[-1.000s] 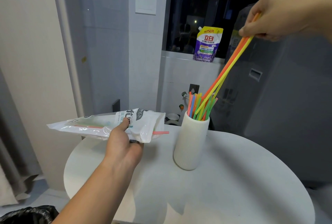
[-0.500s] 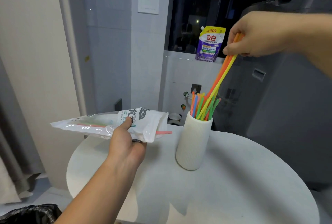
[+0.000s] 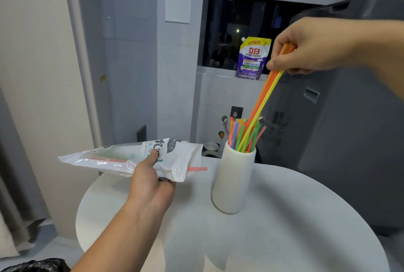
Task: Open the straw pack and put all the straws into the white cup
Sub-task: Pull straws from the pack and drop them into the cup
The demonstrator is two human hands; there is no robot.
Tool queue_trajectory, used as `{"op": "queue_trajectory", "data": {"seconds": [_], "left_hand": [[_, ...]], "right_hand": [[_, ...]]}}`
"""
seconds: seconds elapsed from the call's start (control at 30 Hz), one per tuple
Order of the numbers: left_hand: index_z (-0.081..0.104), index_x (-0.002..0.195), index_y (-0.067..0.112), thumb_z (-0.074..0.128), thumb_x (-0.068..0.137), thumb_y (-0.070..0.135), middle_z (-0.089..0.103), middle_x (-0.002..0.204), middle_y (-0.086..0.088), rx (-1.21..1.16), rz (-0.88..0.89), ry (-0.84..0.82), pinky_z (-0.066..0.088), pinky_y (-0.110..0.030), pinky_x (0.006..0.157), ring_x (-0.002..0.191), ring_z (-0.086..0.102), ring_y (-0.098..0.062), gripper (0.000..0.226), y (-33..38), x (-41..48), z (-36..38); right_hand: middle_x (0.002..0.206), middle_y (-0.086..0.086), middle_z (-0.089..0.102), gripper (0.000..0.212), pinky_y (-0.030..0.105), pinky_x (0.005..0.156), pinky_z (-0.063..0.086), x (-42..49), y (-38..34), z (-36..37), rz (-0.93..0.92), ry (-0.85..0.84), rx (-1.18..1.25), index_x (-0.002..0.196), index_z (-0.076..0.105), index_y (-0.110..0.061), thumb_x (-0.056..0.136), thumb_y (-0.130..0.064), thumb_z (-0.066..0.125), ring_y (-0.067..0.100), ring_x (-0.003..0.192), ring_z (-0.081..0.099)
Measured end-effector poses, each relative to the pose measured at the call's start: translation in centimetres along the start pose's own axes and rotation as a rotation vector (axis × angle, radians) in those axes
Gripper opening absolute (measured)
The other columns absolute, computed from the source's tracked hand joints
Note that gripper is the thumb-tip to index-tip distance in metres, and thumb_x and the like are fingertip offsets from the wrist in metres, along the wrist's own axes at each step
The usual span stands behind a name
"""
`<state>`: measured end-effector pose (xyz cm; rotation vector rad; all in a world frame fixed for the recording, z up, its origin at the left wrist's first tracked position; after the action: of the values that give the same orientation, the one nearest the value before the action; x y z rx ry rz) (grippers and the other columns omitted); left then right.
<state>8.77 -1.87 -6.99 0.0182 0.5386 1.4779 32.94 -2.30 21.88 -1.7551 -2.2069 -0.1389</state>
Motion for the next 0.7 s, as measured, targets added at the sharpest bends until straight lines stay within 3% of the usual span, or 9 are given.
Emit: {"op": "queue_trajectory", "data": {"seconds": [0.07, 0.2, 0.3, 0.4, 0.57, 0.63, 0.7], "left_hand": [[0.064, 0.123, 0.006, 0.060, 0.102, 0.013, 0.080, 0.099, -0.007, 0.005, -0.003, -0.017, 0.063, -0.042, 0.052, 0.078, 0.079, -0.022, 0.023, -0.1, -0.1, 0.1], [0.062, 0.129, 0.006, 0.060, 0.102, 0.013, 0.079, 0.109, -0.010, 0.008, 0.010, -0.014, 0.064, -0.048, 0.060, 0.087, 0.078, -0.024, 0.028, 0.0, -0.1, 0.1], [0.063, 0.124, 0.006, 0.059, 0.102, 0.013, 0.080, 0.098, -0.008, 0.005, 0.012, -0.022, 0.063, -0.044, 0.052, 0.074, 0.079, -0.023, 0.023, 0.2, -0.2, 0.1], [0.062, 0.129, 0.007, 0.060, 0.102, 0.014, 0.079, 0.108, -0.010, 0.016, 0.013, -0.033, 0.064, -0.050, 0.074, 0.084, 0.079, -0.023, 0.028, 0.1, -0.2, 0.1], [0.061, 0.133, 0.008, 0.060, 0.102, 0.014, 0.078, 0.112, -0.010, 0.017, 0.013, -0.035, 0.063, -0.052, 0.079, 0.094, 0.078, -0.025, 0.032, 0.0, -0.2, 0.3], [0.061, 0.132, 0.007, 0.059, 0.102, 0.014, 0.080, 0.100, -0.009, 0.010, 0.008, -0.034, 0.065, -0.047, 0.069, 0.083, 0.079, -0.024, 0.031, 0.0, -0.3, 0.4], [0.061, 0.131, 0.006, 0.059, 0.103, 0.013, 0.080, 0.083, -0.009, -0.007, 0.005, -0.026, 0.061, -0.033, 0.048, 0.065, 0.078, -0.022, 0.030, 0.0, -0.5, 0.5]], "right_hand": [[0.066, 0.000, 0.074, 0.023, 0.019, 0.044, 0.047, 0.1, 0.2, 0.8, 0.012, -0.032, 0.011, 0.083, 0.071, -0.019, 0.090, -0.041, 0.072, 0.013, 0.057, 0.065], [0.073, 0.001, 0.073, 0.021, 0.016, 0.048, 0.047, 0.3, 0.9, 2.8, 0.026, -0.095, 0.000, 0.086, 0.071, -0.020, 0.094, -0.039, 0.068, 0.008, 0.058, 0.065], [0.078, 0.002, 0.073, 0.018, 0.019, 0.053, 0.048, 0.4, 1.2, 4.2, 0.020, -0.140, -0.001, 0.088, 0.070, -0.021, 0.096, -0.037, 0.067, 0.010, 0.062, 0.066], [0.078, 0.001, 0.072, 0.016, 0.020, 0.056, 0.048, 0.6, 1.4, 5.2, 0.015, -0.168, 0.000, 0.089, 0.068, -0.021, 0.096, -0.035, 0.066, 0.009, 0.063, 0.065], [0.079, -0.003, 0.072, 0.015, 0.021, 0.058, 0.048, 0.8, 1.7, 7.6, 0.017, -0.229, -0.003, 0.092, 0.067, -0.020, 0.097, -0.034, 0.066, 0.010, 0.067, 0.067], [0.078, -0.004, 0.071, 0.015, 0.017, 0.054, 0.047, 0.9, 1.8, 8.6, 0.015, -0.239, -0.001, 0.091, 0.067, -0.020, 0.097, -0.033, 0.065, 0.009, 0.065, 0.066], [0.074, -0.007, 0.070, 0.015, 0.010, 0.047, 0.044, 0.9, 1.8, 9.4, 0.020, -0.252, -0.010, 0.090, 0.067, -0.021, 0.097, -0.033, 0.065, 0.006, 0.059, 0.064]]}}
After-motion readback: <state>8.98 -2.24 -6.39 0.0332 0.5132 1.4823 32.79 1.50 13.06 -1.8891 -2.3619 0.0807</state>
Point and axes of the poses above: each hand's wrist, its own x-axis towards the middle knuckle, its own z-axis out of the palm, y = z × x, the point moved 5 cm from there along x, towards the middle knuckle
